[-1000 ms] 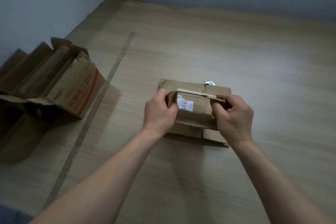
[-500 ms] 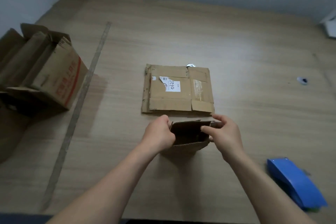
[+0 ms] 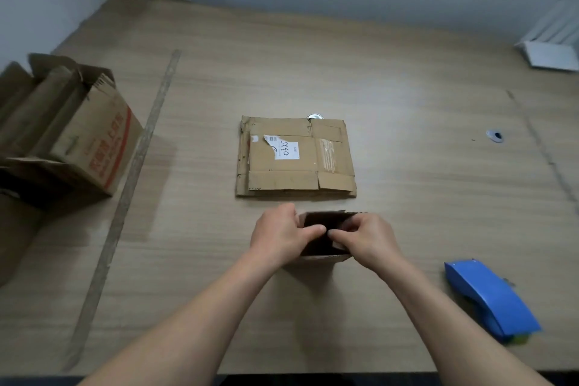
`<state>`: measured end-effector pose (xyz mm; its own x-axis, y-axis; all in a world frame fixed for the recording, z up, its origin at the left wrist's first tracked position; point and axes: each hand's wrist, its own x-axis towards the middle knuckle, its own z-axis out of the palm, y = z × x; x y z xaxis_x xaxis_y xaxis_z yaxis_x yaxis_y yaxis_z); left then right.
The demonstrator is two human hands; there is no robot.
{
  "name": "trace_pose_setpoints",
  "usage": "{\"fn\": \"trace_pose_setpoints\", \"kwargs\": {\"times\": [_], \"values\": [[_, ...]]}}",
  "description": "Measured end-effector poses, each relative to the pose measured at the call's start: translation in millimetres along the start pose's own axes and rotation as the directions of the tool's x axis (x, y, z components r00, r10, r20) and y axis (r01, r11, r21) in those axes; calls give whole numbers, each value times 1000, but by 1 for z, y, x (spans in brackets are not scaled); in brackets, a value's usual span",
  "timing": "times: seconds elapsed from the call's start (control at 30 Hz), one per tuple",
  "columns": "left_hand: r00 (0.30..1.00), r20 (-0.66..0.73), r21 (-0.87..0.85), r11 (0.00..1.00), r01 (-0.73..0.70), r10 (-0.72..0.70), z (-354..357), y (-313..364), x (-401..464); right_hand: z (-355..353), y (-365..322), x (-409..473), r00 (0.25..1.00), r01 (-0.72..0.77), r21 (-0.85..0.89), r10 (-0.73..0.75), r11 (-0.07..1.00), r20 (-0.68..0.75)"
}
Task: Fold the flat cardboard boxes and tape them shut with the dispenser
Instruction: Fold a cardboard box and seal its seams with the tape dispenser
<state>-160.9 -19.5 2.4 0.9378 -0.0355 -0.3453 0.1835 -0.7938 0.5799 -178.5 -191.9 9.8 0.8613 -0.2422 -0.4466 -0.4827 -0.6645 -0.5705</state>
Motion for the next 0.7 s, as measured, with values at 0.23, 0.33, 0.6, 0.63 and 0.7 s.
{"fn": "trace_pose_setpoints", "kwargs": {"times": [0.23, 0.33, 0.6, 0.63, 0.7], "values": [[974, 61, 47, 974, -221, 218, 16, -24, -21, -17, 42, 1, 981, 99, 262, -139, 960, 137], [985, -172, -20, 1000, -18, 14, 25, -11, -29, -18, 62, -4, 963, 166, 256, -212, 952, 167], [953, -266, -95, 988, 124, -145, 49, 20, -45, -23, 71, -9, 936, 226, 243, -279, 943, 215], [945, -278, -113, 983, 143, -169, 47, 21, -44, -27, 70, -8, 937, 225, 225, -274, 948, 218], [932, -276, -146, 969, 201, -235, 41, 21, -41, -36, 65, -9, 928, 186, 195, -237, 963, 286]]}}
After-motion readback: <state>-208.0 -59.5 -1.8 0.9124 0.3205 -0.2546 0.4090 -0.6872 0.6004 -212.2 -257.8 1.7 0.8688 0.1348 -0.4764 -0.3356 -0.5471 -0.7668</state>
